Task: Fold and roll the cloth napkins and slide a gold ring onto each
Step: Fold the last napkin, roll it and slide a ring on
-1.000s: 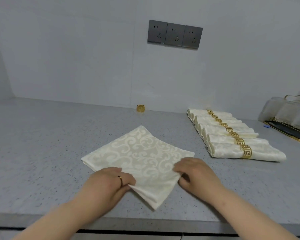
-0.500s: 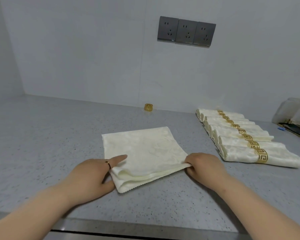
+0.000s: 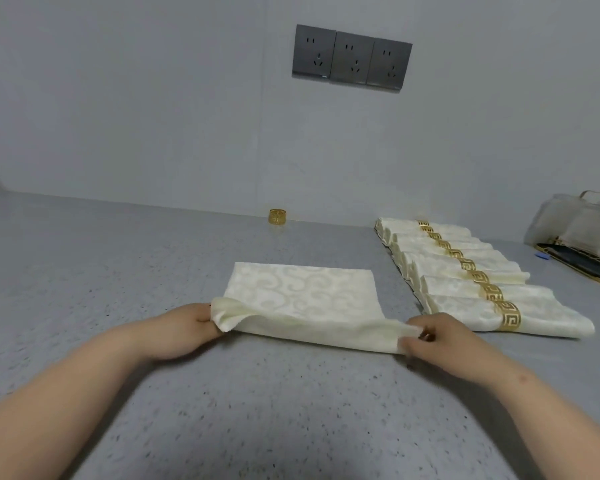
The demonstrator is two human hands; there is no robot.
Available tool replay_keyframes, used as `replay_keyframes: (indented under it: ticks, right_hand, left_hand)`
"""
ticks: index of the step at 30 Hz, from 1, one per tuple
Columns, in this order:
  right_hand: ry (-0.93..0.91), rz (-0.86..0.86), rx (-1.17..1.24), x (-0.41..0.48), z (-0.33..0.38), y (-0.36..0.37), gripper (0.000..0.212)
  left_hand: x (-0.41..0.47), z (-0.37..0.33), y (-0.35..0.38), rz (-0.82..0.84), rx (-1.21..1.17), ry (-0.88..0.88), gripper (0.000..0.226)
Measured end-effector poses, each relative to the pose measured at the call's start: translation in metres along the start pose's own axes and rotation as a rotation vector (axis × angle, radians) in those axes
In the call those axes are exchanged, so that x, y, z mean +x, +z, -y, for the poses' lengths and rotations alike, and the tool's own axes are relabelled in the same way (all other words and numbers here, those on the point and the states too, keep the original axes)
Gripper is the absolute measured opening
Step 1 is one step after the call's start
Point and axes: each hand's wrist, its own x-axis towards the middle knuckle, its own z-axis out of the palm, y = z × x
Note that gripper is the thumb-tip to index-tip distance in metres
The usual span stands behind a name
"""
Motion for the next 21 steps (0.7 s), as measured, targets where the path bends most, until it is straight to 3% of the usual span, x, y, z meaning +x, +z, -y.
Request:
replay_keyframes:
  ticks: [3, 6, 10, 13, 16, 21]
  right_hand:
    - [0.088, -0.033, 0.16, 0.022, -0.007, -0.001, 0.025]
    - [0.098, -0.074, 0.273, 0.037, -0.009, 0.009, 0.019]
    - [0.036, -0.111, 0.264, 0.041, -0.012, 0.02, 0.021]
    - [0.048, -0.118, 0.28, 0.04, -0.016, 0.019, 0.027]
    - [0.043, -0.113, 0.272, 0.04, -0.018, 0.017, 0.032]
    - [0.082, -0.117, 0.268, 0.038, -0.018, 0.02, 0.025]
  left_hand:
    - [0.012, 0.003, 0.001, -0.193, -0.224, -0.001, 0.01]
    - [0.015, 0.007, 0.01, -0.356, -0.346, 0.08, 0.014]
    - [0.012, 0.003, 0.013, -0.38, -0.348, 0.145, 0.031]
    - [0.011, -0.003, 0.008, -0.375, -0.393, 0.101, 0.025]
    - [0.016, 0.006, 0.009, -0.433, -0.358, -0.044, 0.056]
    - [0.021, 0.015, 0.011, -0.478, -0.263, -0.156, 0.045]
